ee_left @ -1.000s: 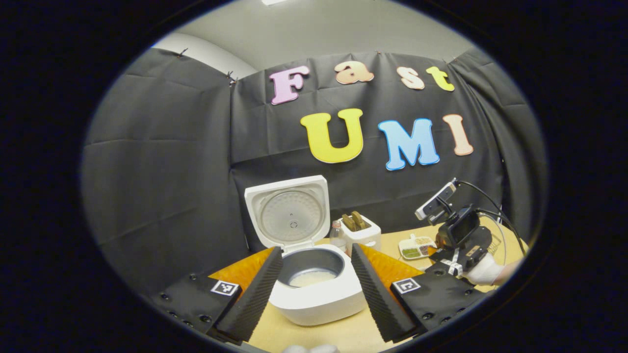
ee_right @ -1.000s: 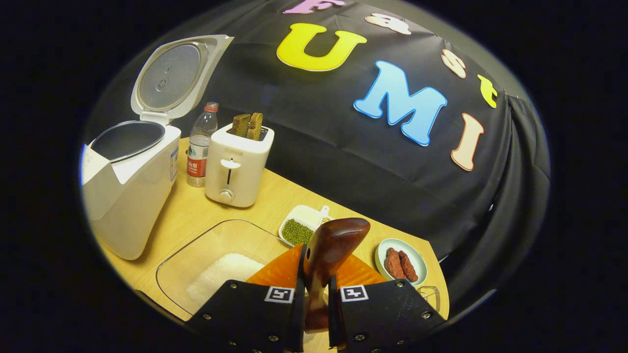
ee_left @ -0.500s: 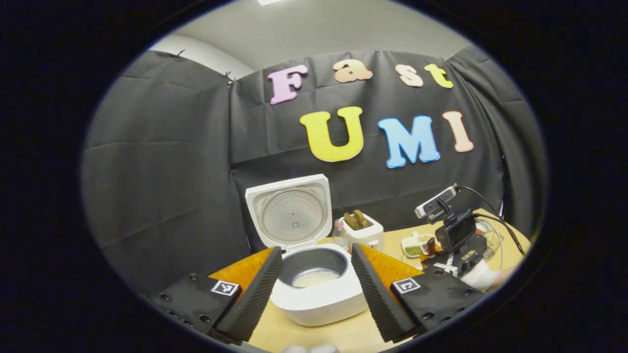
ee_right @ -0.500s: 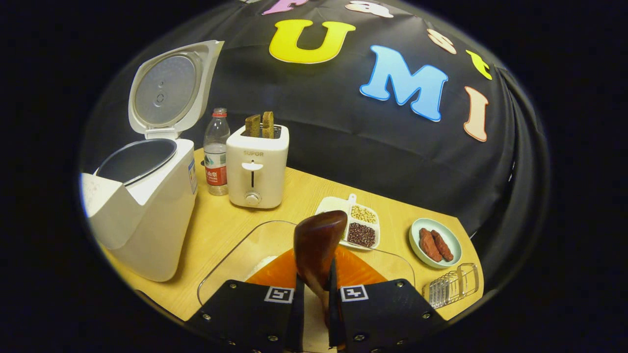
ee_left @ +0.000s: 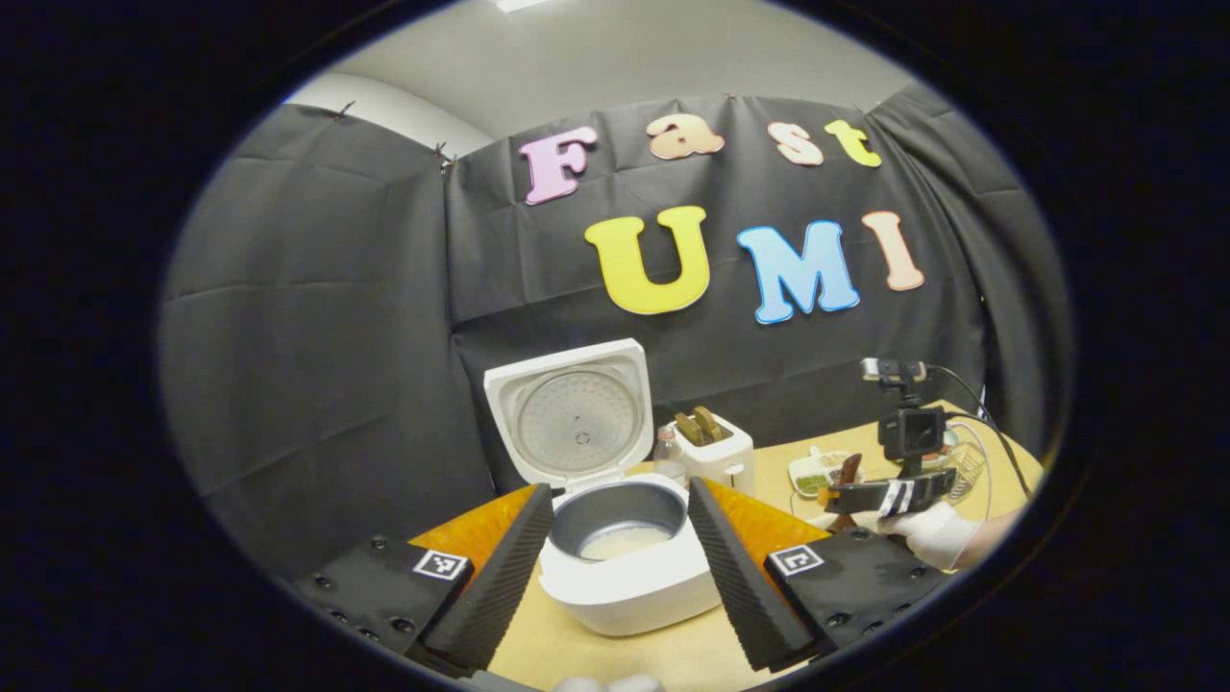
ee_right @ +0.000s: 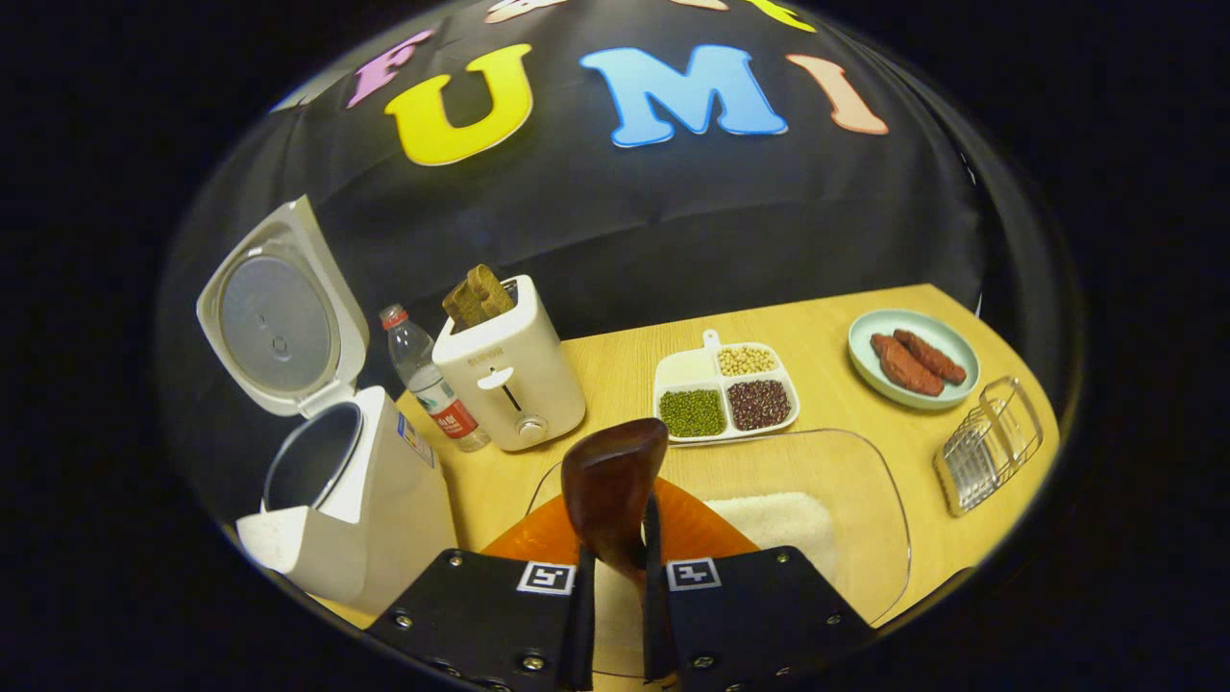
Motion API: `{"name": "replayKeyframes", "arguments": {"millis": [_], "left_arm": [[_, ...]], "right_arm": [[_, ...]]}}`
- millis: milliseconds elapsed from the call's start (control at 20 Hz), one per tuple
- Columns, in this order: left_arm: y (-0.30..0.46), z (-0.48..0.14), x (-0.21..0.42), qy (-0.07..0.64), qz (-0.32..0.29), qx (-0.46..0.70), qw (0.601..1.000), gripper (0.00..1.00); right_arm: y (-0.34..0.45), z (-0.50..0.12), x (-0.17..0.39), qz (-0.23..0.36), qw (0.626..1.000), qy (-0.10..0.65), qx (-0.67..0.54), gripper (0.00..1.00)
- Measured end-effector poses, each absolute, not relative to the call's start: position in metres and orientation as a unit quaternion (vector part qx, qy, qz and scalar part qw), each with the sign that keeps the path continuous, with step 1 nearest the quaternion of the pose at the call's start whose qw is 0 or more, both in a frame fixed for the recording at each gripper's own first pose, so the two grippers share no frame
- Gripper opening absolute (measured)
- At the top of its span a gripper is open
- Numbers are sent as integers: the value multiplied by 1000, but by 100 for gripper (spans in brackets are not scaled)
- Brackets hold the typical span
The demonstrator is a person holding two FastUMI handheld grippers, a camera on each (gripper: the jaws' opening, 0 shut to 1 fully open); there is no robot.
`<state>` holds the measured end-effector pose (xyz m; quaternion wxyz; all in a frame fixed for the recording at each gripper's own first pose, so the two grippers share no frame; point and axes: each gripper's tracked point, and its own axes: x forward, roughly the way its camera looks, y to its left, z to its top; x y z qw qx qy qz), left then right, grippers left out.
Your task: Close the left gripper, press the button to open the rice cooker; take a wooden spoon from the chopstick holder with the right hand, scoop a spoonful of rice and pour it into the rice cooker, then put the wooden spoon back into the chopstick holder.
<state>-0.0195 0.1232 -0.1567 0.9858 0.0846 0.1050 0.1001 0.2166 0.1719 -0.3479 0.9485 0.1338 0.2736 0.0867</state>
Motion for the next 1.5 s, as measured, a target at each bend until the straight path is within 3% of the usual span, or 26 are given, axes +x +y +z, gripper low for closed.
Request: {"name": "replayKeyframes", "arguments": {"millis": [600,900,1200,1500], "left_arm": [[123,-153,-7,101,93,84,987,98],[123,-143,-2,92,90,94,987,96],[118,-138,2,84,84,88,989,100],[114,-134,4,78,80,90,990,98]], "right_arm": [[145,-344,221,94,877,283,378,20],[109,-324,226,77,832,248,491,20],[69,-294,223,69,822,205,527,20],[55,-278,221,59,816,188,543,20]]}}
